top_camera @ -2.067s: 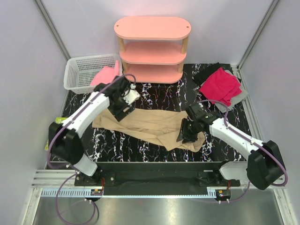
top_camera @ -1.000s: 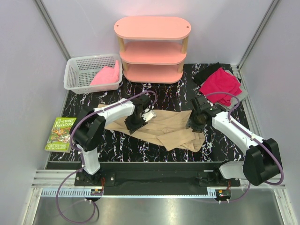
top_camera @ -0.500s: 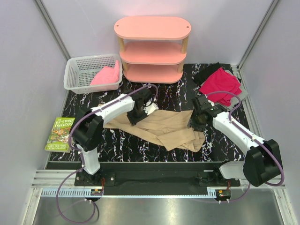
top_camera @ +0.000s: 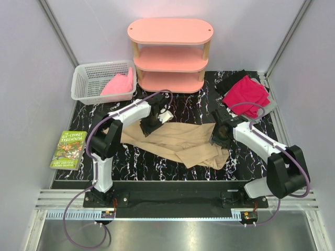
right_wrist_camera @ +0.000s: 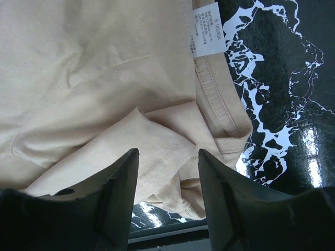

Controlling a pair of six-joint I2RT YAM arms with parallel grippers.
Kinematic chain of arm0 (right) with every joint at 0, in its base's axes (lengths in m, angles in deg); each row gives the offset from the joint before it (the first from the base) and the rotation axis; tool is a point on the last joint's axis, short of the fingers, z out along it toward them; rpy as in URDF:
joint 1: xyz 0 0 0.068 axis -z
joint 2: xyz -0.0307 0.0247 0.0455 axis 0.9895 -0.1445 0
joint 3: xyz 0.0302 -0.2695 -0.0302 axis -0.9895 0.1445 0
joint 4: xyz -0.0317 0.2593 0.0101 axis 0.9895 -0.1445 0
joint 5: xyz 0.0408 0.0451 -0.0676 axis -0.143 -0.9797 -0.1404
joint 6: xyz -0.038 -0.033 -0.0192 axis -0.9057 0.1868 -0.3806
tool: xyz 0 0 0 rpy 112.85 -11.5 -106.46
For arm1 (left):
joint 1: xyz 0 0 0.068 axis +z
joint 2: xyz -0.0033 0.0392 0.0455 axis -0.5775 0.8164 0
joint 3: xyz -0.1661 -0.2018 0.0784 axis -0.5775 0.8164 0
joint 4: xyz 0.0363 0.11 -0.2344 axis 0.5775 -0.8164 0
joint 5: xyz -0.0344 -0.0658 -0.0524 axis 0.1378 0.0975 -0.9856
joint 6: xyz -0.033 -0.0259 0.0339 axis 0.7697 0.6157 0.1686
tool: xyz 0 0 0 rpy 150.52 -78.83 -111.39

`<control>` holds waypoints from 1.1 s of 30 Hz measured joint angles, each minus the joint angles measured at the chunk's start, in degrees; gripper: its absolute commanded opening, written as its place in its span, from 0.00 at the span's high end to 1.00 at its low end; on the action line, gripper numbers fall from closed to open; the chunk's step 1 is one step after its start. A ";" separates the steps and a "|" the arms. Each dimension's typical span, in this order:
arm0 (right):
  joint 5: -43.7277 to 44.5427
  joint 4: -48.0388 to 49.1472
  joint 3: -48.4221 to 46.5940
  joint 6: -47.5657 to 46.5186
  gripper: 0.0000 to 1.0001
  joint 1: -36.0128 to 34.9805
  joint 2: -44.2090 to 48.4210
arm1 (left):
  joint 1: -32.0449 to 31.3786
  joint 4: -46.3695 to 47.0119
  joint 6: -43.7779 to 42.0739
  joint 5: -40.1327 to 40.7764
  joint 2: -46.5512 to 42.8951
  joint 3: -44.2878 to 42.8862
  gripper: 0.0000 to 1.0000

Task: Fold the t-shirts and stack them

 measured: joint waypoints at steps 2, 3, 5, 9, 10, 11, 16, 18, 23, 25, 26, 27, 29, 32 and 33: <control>-0.04 0.22 0.24 -0.15 0.43 0.24 -0.55 | 0.20 -0.04 -0.02 -0.26 -0.96 0.81 0.73; -0.07 0.42 0.33 -0.20 0.44 0.46 -0.98 | 0.17 0.09 -0.04 -0.46 -1.97 1.73 0.72; -0.13 1.25 0.52 -0.24 0.44 0.83 -1.86 | 0.13 -0.15 -0.09 -0.79 -3.80 3.10 0.70; -1.44 3.65 2.03 -0.31 0.48 1.53 -4.09 | 0.07 -0.72 -0.04 -1.60 -8.50 5.90 0.60; -1.68 4.15 2.47 -0.33 0.48 1.64 -4.66 | 0.02 -0.83 -0.02 -1.88 -9.44 6.34 0.58; -2.08 4.74 2.93 -0.31 0.50 1.77 -5.29 | 0.02 -0.94 0.02 -2.03 -10.05 6.60 0.57; -4.48 7.06 4.09 -0.37 0.62 2.27 -7.56 | 0.02 -0.63 0.07 -2.36 -11.30 7.78 0.58; -5.05 7.61 4.09 -0.42 0.69 2.29 -7.56 | 0.02 -0.15 0.04 -2.34 -11.30 8.98 0.67; -6.21 8.31 4.13 -0.37 0.82 2.29 -6.84 | 0.02 0.90 0.02 -2.23 -10.03 10.40 0.91; -6.40 8.13 4.13 -0.35 0.86 2.29 -5.57 | 0.02 1.81 -0.13 -1.95 -9.07 10.54 1.00; -6.56 8.00 4.13 -0.35 0.87 2.29 -4.70 | 0.02 2.16 -0.11 -1.81 -8.68 10.67 1.00; -6.62 7.87 4.13 -0.33 0.88 2.29 -3.69 | 0.02 2.36 -0.22 -1.77 -8.39 10.80 1.00; -6.91 7.45 4.13 -0.31 0.90 2.29 -1.64 | 0.02 2.56 -0.35 -1.62 -8.13 11.06 0.94; -7.10 6.58 3.98 -0.31 0.91 2.32 0.87 | 0.02 2.82 -0.42 -1.18 -8.04 11.15 0.68; -7.10 6.08 3.69 -0.31 0.91 2.32 1.42 | 0.02 2.95 -0.39 -1.05 -8.04 11.15 0.62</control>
